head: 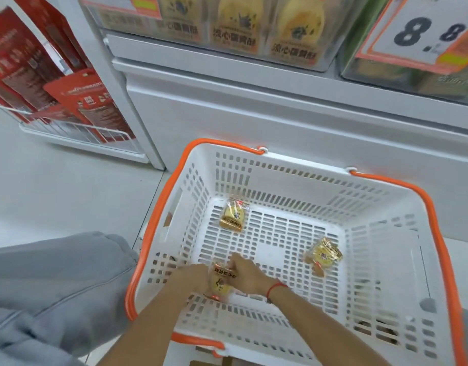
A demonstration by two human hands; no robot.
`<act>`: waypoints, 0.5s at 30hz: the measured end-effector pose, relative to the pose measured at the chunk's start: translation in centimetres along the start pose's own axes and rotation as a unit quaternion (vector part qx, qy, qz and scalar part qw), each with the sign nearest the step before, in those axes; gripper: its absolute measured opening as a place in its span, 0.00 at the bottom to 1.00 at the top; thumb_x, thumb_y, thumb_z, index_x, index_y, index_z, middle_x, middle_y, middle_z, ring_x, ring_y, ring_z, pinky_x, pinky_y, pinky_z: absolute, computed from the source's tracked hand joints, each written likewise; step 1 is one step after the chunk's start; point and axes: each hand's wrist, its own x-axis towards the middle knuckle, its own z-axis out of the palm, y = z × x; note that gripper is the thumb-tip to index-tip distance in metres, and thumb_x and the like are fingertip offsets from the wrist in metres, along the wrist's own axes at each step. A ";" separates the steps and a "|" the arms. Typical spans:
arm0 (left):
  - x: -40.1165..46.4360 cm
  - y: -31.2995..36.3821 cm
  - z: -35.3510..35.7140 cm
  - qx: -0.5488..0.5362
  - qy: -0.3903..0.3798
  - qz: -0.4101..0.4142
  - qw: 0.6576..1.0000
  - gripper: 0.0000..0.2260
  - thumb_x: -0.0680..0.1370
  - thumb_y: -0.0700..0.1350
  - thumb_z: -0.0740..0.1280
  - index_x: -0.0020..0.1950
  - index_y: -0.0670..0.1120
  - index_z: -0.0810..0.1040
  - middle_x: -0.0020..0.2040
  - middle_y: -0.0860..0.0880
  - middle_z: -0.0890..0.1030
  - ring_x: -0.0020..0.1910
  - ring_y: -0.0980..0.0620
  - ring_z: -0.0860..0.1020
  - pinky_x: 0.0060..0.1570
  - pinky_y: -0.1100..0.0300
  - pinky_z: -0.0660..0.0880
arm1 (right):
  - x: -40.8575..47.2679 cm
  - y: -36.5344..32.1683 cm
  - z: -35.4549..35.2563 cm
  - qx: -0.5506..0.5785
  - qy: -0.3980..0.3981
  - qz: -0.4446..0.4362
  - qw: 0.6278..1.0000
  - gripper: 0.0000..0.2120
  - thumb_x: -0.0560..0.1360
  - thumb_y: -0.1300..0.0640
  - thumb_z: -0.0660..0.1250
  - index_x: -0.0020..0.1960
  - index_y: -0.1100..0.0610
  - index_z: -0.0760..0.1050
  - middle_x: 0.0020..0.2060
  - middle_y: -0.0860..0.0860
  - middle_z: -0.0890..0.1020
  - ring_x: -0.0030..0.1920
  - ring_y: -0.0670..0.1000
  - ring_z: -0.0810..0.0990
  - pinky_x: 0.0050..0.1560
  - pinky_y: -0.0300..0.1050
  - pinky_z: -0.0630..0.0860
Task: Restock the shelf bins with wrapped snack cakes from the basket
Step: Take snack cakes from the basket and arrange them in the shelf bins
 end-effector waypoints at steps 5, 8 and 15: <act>-1.5 0.9 -3.0 -0.217 0.002 0.019 0.976 0.15 0.78 0.44 0.68 0.62 0.40 0.76 0.64 0.44 0.74 0.62 0.46 0.75 0.59 0.55 0.74 | -2.5 -0.5 -5.9 0.037 0.022 -0.002 0.999 0.12 0.75 0.55 0.69 0.50 0.50 0.65 0.47 0.48 0.73 0.47 0.50 0.72 0.44 0.44 0.70; -3.8 2.2 -6.2 -0.391 0.050 0.036 0.919 0.17 0.73 0.52 0.73 0.54 0.42 0.77 0.54 0.47 0.77 0.53 0.49 0.76 0.53 0.57 0.75 | -5.2 -2.2 -10.7 0.186 0.081 0.010 0.979 0.19 0.75 0.56 0.70 0.61 0.50 0.65 0.47 0.51 0.76 0.46 0.51 0.75 0.43 0.41 0.72; -8.5 3.6 -10.8 -0.611 0.124 0.177 0.762 0.12 0.74 0.51 0.72 0.53 0.46 0.81 0.53 0.49 0.83 0.50 0.52 0.82 0.48 0.60 0.79 | -9.7 -7.3 -16.3 0.421 0.144 -0.028 0.895 0.22 0.75 0.62 0.70 0.62 0.48 0.65 0.53 0.58 0.81 0.47 0.51 0.80 0.45 0.43 0.79</act>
